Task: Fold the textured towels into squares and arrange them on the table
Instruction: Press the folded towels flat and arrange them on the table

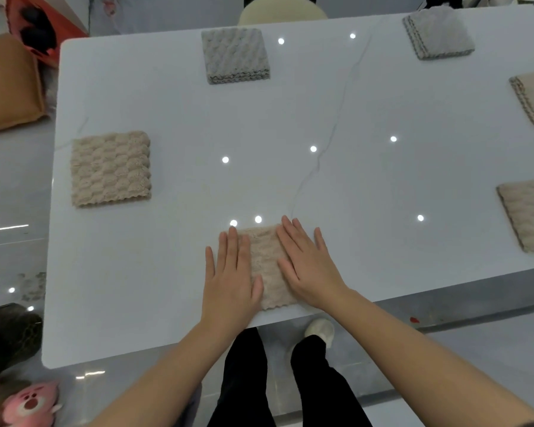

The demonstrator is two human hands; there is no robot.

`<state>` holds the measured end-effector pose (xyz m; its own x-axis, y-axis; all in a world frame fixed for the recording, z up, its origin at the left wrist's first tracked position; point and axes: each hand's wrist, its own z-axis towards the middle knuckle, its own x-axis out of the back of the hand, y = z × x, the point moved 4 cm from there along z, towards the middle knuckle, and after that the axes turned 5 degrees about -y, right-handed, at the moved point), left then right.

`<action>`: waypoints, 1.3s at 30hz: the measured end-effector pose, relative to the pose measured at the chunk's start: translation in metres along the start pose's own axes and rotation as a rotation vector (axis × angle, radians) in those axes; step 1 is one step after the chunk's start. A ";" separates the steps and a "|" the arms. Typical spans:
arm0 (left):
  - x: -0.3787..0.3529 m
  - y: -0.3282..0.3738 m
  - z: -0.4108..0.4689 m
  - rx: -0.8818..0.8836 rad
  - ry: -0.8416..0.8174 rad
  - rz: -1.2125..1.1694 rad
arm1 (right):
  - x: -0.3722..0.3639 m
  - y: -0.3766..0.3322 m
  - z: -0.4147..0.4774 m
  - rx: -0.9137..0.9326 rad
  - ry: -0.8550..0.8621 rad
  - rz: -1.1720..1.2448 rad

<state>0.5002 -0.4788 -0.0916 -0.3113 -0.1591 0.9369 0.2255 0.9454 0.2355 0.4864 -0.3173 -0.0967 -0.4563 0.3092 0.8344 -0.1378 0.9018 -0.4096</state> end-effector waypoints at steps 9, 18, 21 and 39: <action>-0.009 0.121 0.011 -0.062 0.038 -0.107 | 0.036 0.101 -0.054 -0.087 0.008 0.040; -0.035 0.275 0.030 0.042 0.057 -0.273 | 0.080 0.240 -0.128 -0.091 -0.013 -0.034; -0.038 0.308 0.038 0.018 0.046 -0.281 | 0.092 0.267 -0.135 -0.106 -0.001 -0.041; -0.064 0.448 0.144 -0.166 -0.040 -0.286 | 0.167 0.428 -0.146 -0.149 0.314 -0.001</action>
<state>0.4882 -0.0040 -0.0830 -0.4186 -0.3968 0.8169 0.2699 0.8045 0.5291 0.4794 0.1638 -0.0790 -0.1606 0.3651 0.9170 0.0025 0.9292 -0.3695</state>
